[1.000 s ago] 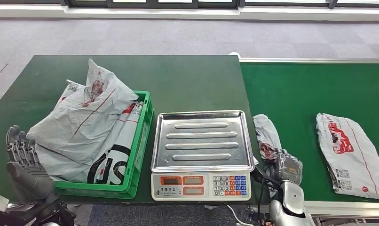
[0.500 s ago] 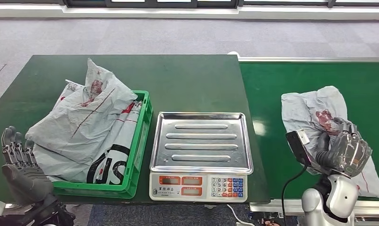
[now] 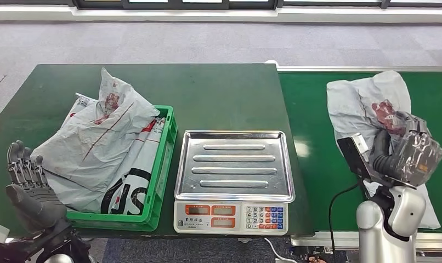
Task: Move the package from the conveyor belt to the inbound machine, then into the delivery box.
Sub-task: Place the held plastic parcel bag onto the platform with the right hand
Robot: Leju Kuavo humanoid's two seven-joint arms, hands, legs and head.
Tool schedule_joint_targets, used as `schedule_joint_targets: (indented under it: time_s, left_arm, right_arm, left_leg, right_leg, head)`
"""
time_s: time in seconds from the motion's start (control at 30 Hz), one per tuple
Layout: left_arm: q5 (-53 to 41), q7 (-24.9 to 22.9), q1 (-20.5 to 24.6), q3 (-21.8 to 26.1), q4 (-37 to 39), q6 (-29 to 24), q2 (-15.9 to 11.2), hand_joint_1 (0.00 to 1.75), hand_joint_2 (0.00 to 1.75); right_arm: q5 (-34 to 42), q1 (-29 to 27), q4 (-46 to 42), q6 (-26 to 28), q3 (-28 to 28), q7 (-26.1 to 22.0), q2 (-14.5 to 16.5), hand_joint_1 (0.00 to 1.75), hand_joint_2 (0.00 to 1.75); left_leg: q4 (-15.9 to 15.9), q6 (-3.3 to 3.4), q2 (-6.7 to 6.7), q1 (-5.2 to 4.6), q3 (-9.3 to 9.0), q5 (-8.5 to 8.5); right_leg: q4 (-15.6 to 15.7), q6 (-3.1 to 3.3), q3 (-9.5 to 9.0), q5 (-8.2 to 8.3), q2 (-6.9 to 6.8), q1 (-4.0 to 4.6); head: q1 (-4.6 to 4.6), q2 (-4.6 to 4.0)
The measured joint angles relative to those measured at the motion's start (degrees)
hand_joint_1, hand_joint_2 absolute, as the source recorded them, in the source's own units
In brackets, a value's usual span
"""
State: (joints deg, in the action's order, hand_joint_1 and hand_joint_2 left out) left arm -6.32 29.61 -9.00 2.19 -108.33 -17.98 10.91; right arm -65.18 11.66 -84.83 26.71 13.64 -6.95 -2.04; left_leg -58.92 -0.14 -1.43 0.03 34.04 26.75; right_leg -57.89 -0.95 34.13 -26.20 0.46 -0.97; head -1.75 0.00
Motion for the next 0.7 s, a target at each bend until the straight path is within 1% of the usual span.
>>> schedule_joint_targets:
  time_s: [0.1, 0.2, 0.33, 0.47, 0.7]
  left_arm:
    - [0.55, 0.46, 1.00, 0.00, 1.23, 0.01, -0.01, 0.00, 0.00]
    - [1.28, 0.89, 1.77, 0.00, 2.43, -0.07, -0.01, 0.00, 0.00]
    - [1.81, 1.09, 2.86, -0.01, 4.03, -0.22, -0.01, 0.00, 0.00]
    - [1.95, 1.13, 3.55, -0.10, 5.34, -0.79, -0.01, 0.00, 0.00]
    - [1.97, 1.39, 3.77, -0.17, 6.19, -1.57, -0.02, 0.00, 0.00]
  right_arm:
    - [2.79, 4.63, 2.04, 1.37, -2.92, -3.48, -0.30, 1.75, 1.75]
    - [5.54, 7.97, 3.45, 2.09, -7.03, -6.28, -0.32, 1.75, 1.75]
    - [7.49, 10.77, 5.60, 1.52, -13.42, -7.57, 0.25, 1.75, 1.75]
    - [8.46, 12.17, 8.39, 0.56, -18.72, -7.73, 1.77, 1.75, 1.75]
    - [11.32, 12.32, 12.63, -2.05, -24.78, -8.25, 5.27, 1.75, 1.75]
  left_leg:
    - [0.00, -0.01, 0.04, 0.00, -0.02, -0.08]
    - [0.00, -0.03, 0.02, 0.02, -0.02, -0.12]
    - [0.01, -0.04, 0.02, 0.05, -0.02, -0.12]
    - [0.01, -0.05, 0.01, 0.08, -0.01, -0.13]
    - [0.01, -0.06, 0.01, 0.08, 0.01, -0.12]
  right_leg:
    - [0.00, 0.02, 0.00, 0.06, 0.07, 0.00]
    - [-0.01, 0.04, 0.00, 0.08, 0.07, 0.02]
    - [-0.02, 0.04, 0.01, 0.08, 0.07, 0.05]
    - [-0.03, 0.05, 0.01, 0.07, 0.07, 0.08]
    - [-0.03, 0.06, 0.05, 0.06, 0.08, 0.08]
  head:
    - [0.00, 0.00]
    - [0.00, 0.00]
    - [0.00, 0.00]
    - [0.00, 0.00]
    - [0.00, 0.00]
